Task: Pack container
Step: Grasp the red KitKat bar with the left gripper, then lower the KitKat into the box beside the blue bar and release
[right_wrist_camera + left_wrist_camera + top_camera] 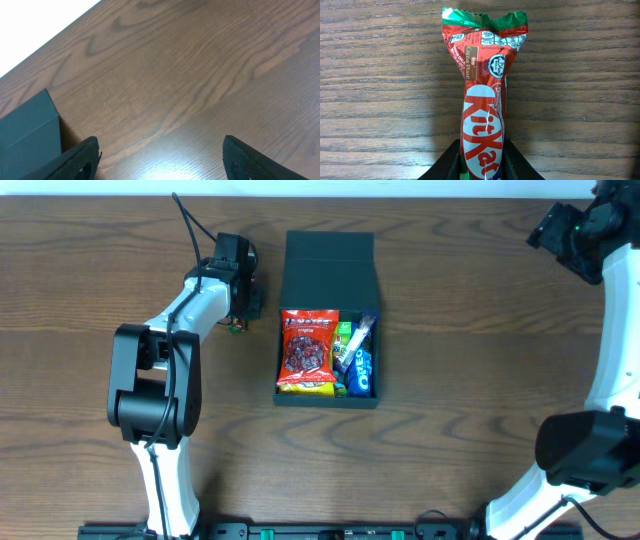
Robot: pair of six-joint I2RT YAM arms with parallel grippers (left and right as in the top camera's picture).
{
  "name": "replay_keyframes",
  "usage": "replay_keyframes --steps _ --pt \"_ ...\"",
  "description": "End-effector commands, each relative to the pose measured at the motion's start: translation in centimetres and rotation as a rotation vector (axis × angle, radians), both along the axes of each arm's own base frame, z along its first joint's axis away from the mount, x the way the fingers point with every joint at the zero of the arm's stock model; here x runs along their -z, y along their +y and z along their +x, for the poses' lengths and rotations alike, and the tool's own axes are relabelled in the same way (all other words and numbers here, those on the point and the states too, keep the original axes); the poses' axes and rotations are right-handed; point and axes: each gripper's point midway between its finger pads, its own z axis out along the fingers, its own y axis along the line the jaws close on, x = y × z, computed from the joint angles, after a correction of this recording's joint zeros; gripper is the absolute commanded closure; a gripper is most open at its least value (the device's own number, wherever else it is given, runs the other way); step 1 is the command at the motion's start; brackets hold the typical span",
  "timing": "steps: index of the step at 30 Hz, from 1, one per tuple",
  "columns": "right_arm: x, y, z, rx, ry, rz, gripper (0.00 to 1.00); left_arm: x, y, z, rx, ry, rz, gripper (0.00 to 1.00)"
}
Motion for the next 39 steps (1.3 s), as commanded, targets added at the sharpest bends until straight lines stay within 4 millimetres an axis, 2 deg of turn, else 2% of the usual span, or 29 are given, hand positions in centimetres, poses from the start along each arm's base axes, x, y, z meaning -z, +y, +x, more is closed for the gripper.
replay_keyframes --steps 1,5,7,9,11,12,15,20,22,24,28,31,32,37,39 --pt "-0.4 -0.4 0.0 0.007 -0.013 -0.004 0.21 -5.0 0.1 2.4 -0.004 -0.114 -0.006 0.76" --pt "-0.5 -0.5 0.3 0.007 -0.025 -0.006 0.21 -12.0 -0.5 3.6 -0.001 -0.234 -0.029 0.76" --pt "-0.6 -0.5 0.4 0.007 -0.032 -0.008 0.2 -15.1 -2.1 3.0 -0.006 -0.277 -0.067 0.78" --pt "-0.7 -0.5 0.5 0.007 -0.037 -0.009 0.2 -16.0 -4.5 1.8 0.03 -0.27 -0.098 0.79" --pt "-0.7 -0.5 0.6 0.007 -0.04 -0.01 0.2 -15.8 -7.5 0.2 0.072 -0.228 -0.132 0.78" --pt "-0.8 -0.6 0.6 0.007 -0.042 -0.011 0.2 -15.3 -9.8 -1.3 0.115 -0.188 -0.149 0.79" --pt "-0.9 -0.6 0.8 0.007 -0.048 -0.012 0.2 -14.6 -14.7 -4.4 0.223 -0.136 -0.142 0.79" --pt "-0.9 -0.6 0.8 0.003 -0.049 -0.014 0.2 -13.9 -20.4 -9.1 0.37 -0.078 -0.131 0.79" --pt "-0.9 -0.6 0.8 -0.001 -0.048 -0.017 0.2 -13.4 -21.5 -11.3 0.413 -0.03 -0.113 0.79" --pt "-0.9 -0.6 0.8 -0.003 -0.046 -0.018 0.19 -13.1 -22.0 -12.5 0.403 0.001 -0.113 0.79" --pt "-0.8 -0.6 0.7 -0.003 -0.044 -0.017 0.19 -13.0 -22.1 -12.7 0.379 0.011 -0.122 0.78" --pt "-0.8 -0.6 0.7 -0.003 -0.042 -0.017 0.19 -13.0 -22.1 -12.8 0.376 0.015 -0.122 0.27" --pt "-0.8 -0.6 0.6 -0.003 -0.04 -0.016 0.19 -13.0 -22.1 -12.7 0.376 0.014 -0.122 0.05" --pt "-0.6 -0.5 0.4 -0.003 -0.028 -0.014 0.19 -13.2 -22.2 -12.4 0.376 -0.002 -0.129 0.05" --pt "-0.5 -0.5 0.3 -0.003 -0.022 -0.012 0.19 -13.4 -22.6 -12.0 0.378 -0.022 -0.14 0.01"
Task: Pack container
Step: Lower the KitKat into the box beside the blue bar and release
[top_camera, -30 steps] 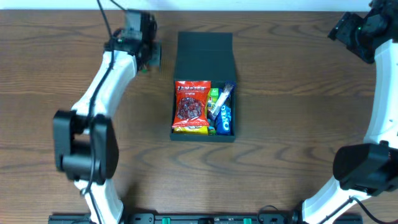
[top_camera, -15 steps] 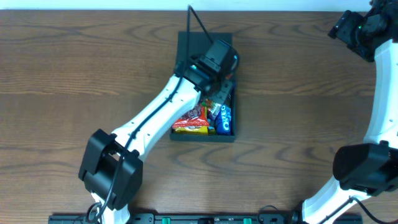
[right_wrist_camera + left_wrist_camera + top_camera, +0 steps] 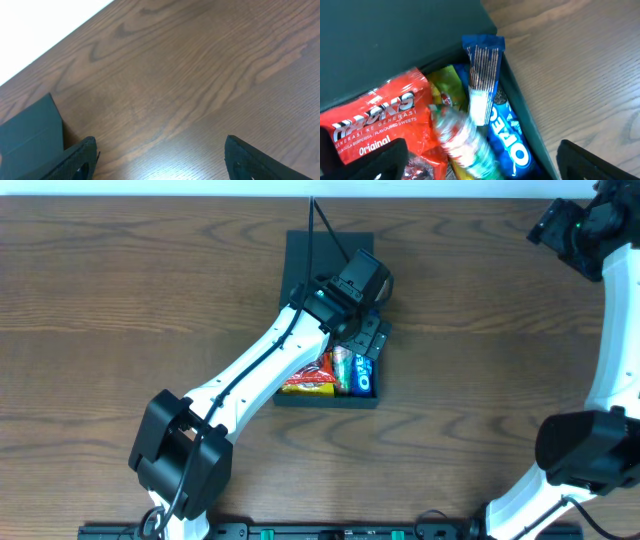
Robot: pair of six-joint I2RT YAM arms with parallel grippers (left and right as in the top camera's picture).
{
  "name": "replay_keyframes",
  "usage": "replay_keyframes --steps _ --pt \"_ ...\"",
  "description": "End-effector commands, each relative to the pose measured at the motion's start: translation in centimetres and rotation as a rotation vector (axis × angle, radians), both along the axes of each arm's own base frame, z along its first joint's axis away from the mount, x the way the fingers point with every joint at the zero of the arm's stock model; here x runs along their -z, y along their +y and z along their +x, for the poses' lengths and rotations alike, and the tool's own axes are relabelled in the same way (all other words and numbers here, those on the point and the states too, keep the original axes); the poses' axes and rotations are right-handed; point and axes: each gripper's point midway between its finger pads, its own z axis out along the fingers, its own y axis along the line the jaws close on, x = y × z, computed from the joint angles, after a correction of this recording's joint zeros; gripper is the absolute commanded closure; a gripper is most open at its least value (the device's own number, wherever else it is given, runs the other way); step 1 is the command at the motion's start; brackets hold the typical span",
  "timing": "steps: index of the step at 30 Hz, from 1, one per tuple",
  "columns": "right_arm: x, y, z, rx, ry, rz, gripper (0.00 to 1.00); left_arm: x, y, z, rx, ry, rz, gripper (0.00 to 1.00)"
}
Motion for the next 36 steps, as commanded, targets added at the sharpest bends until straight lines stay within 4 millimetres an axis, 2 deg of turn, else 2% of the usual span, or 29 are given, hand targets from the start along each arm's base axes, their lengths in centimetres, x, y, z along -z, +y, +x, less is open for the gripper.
replay_keyframes --steps 1,2,4,8,10,15,21,28,33,36 --pt "-0.2 -0.4 -0.3 -0.002 0.003 -0.007 0.19 -0.2 -0.1 0.6 -0.007 -0.022 -0.014 0.0" --pt "-0.2 -0.4 -0.3 -0.002 0.006 -0.006 0.19 -0.3 -0.2 0.8 -0.001 -0.036 -0.014 0.06" --pt "-0.1 -0.3 -0.4 -0.002 0.01 -0.005 0.19 -0.5 0.1 1.5 0.016 -0.078 0.018 0.12" --pt "-0.1 -0.3 -0.5 -0.002 0.013 -0.004 0.19 -0.5 0.6 2.2 0.085 -0.14 0.079 0.37" --pt "0.0 -0.3 -0.5 -0.002 0.014 -0.004 0.19 0.2 0.5 2.2 0.086 -0.144 0.074 0.42" --pt "0.0 -0.3 -0.7 -0.002 0.021 -0.002 0.18 3.1 0.6 1.8 0.086 -0.136 0.07 0.43" --pt "0.0 -0.3 -0.6 -0.002 0.021 -0.002 0.19 3.3 0.0 2.4 0.087 -0.161 0.044 0.46" --pt "0.0 -0.3 -0.6 -0.002 0.021 -0.003 0.18 6.9 -1.0 2.2 0.127 -0.098 0.041 0.48" --pt "0.0 -0.3 -0.6 -0.002 0.019 -0.003 0.18 7.5 -1.2 2.4 0.128 -0.098 0.038 0.48" --pt "0.0 -0.3 -0.6 -0.001 0.019 -0.003 0.18 7.9 -1.4 2.4 0.132 -0.091 0.033 0.52"
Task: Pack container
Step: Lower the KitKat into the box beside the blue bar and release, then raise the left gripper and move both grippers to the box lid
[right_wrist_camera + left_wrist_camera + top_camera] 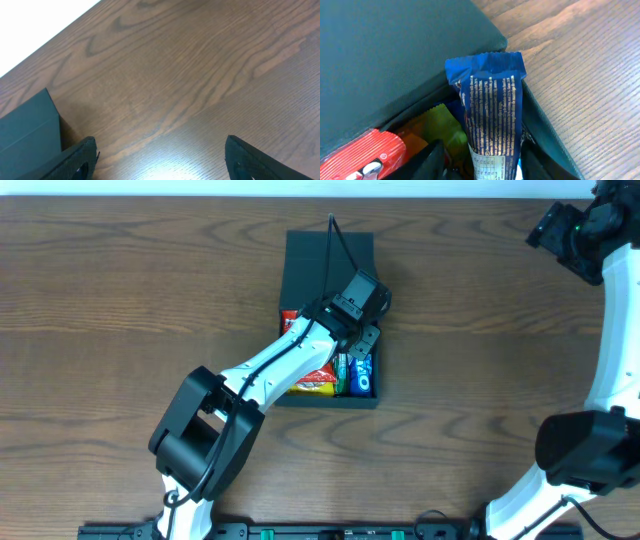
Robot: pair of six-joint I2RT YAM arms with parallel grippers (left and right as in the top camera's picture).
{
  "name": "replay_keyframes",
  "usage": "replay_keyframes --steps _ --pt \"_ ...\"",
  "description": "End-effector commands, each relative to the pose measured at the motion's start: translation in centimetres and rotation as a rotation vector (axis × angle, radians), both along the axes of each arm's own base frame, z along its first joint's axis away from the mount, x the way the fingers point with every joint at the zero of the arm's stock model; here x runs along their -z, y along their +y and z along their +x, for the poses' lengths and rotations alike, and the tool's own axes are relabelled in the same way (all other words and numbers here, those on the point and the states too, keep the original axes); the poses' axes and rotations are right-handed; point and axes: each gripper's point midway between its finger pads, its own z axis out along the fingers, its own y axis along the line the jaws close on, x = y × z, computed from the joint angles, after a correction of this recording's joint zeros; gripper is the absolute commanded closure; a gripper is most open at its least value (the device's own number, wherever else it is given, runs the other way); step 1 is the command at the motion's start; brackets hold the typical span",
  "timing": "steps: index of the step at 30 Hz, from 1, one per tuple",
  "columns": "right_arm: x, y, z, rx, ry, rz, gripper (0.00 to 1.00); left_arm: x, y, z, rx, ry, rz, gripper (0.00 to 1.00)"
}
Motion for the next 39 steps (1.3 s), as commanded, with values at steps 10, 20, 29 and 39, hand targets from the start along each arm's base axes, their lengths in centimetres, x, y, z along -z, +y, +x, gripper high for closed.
replay_keyframes --steps 10,20,29,39 --pt "-0.4 -0.4 0.1 -0.002 -0.013 -0.01 0.18 0.4 -0.8 0.4 0.032 -0.011 -0.029 0.72" --pt "-0.5 -0.5 0.1 -0.002 -0.017 -0.011 0.18 -1.1 -1.1 1.4 0.033 -0.045 -0.047 0.85" --pt "-0.5 -0.5 0.1 -0.002 -0.017 -0.011 0.18 -6.1 0.0 3.9 -0.131 -0.03 -0.131 0.87" --pt "-0.5 -0.5 0.3 -0.002 -0.023 -0.012 0.18 -5.7 0.6 1.2 -0.247 0.226 -0.224 0.84"
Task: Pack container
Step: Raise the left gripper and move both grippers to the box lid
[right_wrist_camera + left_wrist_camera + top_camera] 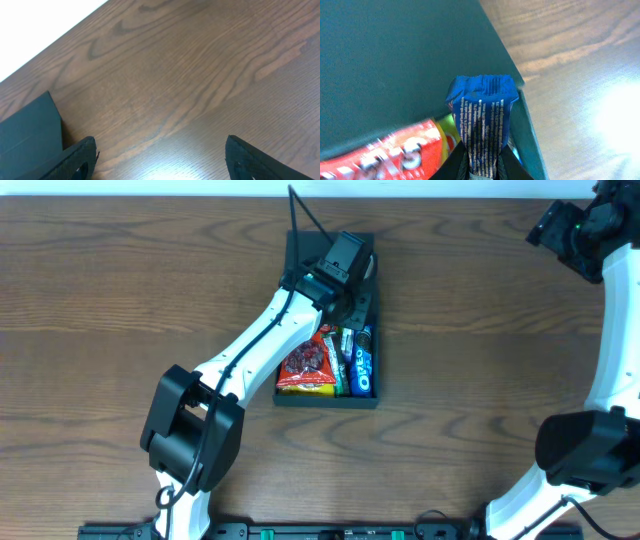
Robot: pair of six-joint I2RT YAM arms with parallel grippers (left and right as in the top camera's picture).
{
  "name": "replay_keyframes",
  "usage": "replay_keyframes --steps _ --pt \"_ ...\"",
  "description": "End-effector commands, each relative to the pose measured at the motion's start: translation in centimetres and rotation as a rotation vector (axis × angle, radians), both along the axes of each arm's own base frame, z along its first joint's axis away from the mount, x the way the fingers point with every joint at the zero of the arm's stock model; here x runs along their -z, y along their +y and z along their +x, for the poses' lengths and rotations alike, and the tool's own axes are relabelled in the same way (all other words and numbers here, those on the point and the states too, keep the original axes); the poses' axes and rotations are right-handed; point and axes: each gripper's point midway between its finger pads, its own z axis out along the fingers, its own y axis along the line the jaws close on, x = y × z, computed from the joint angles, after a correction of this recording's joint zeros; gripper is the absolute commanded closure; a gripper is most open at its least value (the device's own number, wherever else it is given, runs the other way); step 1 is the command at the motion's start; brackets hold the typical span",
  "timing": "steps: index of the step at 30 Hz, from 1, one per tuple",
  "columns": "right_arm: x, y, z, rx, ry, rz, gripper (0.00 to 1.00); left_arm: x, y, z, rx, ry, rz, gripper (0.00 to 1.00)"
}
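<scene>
The dark green box point(285, 394) lies open at mid table, its lid point(312, 242) flat behind it. Inside are a red snack bag point(308, 360), a narrow green-and-red packet point(343, 352) and a blue Oreo pack point(364, 366). My left gripper point(482, 167) is over the box's back end, shut on a blue wrapper point(483, 117) that stands up against the right wall beside the lid point(395, 65). My right gripper point(160, 167) hangs open over bare wood at the far right, holding nothing.
The brown wooden table point(500, 360) extends on both sides of the box. A corner of the dark lid point(27, 125) shows at the left of the right wrist view. The table's far edge point(45, 35) runs behind the right gripper.
My left gripper has shut on the blue wrapper and now sits farther back, toward the lid. The right arm has not moved.
My left gripper first held a KitKat bar on the table left of the box. Then it was open over the box with the bar among the snacks. Later its jaws straddled the blue wrapper, and now they grip it near the lid.
</scene>
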Motion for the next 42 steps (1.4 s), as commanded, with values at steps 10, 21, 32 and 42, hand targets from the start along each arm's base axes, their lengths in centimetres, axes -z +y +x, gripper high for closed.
replay_keyframes --steps 10,21,32,42 --pt "-0.4 -0.4 0.0 -0.002 -0.012 -0.009 0.18 -0.3 -0.8 -2.6 0.005 0.15 -0.075 0.84" --pt "-0.4 -0.4 0.0 -0.002 -0.012 -0.009 0.18 -0.9 0.6 -1.4 -0.037 0.095 -0.029 0.17" --pt "7.1 11.0 2.3 -0.414 0.119 0.237 0.98 -13.0 12.2 7.6 -0.016 -0.426 0.188 0.94" --pt "18.2 22.9 1.9 -0.637 0.342 0.566 0.98 -1.7 20.3 10.8 -0.34 -0.002 -0.102 0.94"
